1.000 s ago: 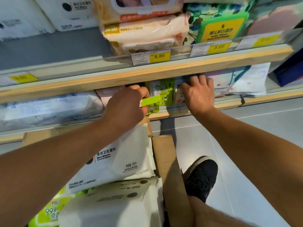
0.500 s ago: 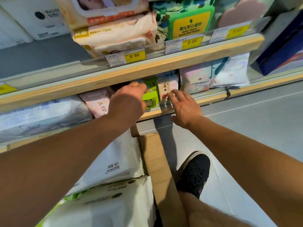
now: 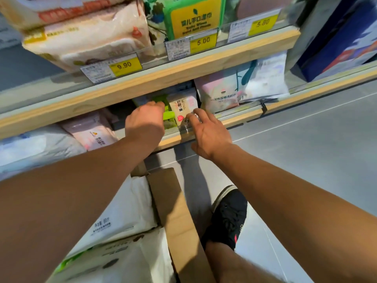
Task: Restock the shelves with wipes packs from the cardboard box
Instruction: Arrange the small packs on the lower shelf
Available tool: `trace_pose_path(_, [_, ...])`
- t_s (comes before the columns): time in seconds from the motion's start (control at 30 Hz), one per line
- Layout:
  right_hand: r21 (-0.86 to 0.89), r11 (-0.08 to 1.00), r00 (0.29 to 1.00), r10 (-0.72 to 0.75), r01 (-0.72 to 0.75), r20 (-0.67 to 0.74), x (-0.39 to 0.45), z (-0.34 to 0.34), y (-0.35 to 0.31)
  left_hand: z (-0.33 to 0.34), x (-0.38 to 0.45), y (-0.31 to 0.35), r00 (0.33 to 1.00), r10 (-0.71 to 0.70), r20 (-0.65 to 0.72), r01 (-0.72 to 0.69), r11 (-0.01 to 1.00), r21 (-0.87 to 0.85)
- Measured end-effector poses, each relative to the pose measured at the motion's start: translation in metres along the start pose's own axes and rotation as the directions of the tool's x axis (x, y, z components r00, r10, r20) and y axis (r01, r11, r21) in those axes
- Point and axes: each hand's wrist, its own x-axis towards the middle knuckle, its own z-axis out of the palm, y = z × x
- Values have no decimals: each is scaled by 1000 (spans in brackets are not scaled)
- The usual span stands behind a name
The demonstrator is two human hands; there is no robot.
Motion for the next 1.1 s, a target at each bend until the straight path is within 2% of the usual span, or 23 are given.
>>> trace_pose_path(0.3, [15, 1000, 999, -7, 8, -41, 3, -5, -9, 5, 17, -6, 995, -99, -15, 98, 992, -74])
trace_pose_path(0.47, [-13, 1000, 1000, 3, -3, -24, -8, -23, -20, -14, -8, -8, 1000, 18, -23, -19, 998, -63])
trace_pose_path(0.6, [-71, 997, 1000, 14, -15, -7, -25, -50, -38, -45, -41, -26, 984, 162, -79, -173, 971, -164])
trace_pose_path(0.77, [-128, 992, 999, -28, 23, -35, -53, -93, -89, -95, -103, -61, 963, 221, -152, -248, 950, -190])
trace_pose_path(1.1, [-121, 980, 987, -159, 155, -25, -97, -136, -233, -133, -214, -187, 972, 157, -175, -192, 961, -201])
